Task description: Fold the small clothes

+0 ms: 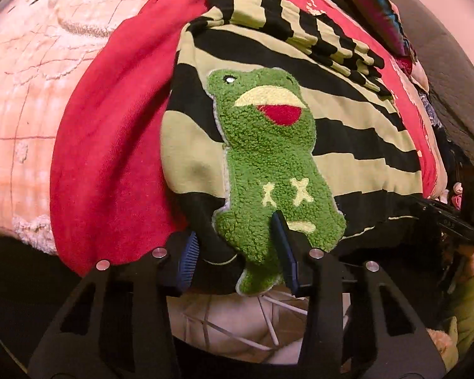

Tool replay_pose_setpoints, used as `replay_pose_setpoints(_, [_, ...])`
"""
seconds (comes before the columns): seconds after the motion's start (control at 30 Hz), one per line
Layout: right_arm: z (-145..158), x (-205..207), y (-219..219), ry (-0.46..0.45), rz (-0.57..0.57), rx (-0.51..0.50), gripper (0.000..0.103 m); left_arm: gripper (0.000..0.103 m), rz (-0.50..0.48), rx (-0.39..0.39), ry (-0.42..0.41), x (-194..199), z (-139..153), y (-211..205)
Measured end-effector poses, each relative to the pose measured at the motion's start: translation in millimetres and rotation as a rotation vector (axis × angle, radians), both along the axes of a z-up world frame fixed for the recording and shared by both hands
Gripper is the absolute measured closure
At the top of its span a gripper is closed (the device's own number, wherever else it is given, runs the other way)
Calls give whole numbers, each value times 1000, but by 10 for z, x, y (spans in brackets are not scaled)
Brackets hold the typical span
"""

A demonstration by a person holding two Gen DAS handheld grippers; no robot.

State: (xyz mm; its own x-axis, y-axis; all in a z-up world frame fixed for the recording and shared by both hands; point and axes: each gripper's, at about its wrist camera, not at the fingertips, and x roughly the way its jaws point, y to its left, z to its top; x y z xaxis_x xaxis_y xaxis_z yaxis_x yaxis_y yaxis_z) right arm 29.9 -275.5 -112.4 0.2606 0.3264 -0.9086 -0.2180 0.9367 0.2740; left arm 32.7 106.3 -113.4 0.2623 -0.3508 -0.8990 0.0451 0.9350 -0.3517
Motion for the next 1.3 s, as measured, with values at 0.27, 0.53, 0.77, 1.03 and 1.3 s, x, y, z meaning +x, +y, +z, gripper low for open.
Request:
replay_pose_setpoints(0.27, [-233,94,101,119,40,-86,46,57,21,-39,41,59,-105,34])
replay_pose_setpoints(0.53, [38,30,-217,51,10,120,94,89,-51,-1,-66,58,201,-144])
replay_pose_setpoints(0.77, [539,165,-445,-98,-31,322,95,90,-46,-125,-178,279,694,-125])
replay_pose_setpoints(1.03, [926,886,-651,-190,-158,498,95,90,93,-213,-232,997,971,56])
replay_pose_setpoints(1.3, [702,1734,-772,-145,-313,498,95,90,239,-211,-181,1827,696,80])
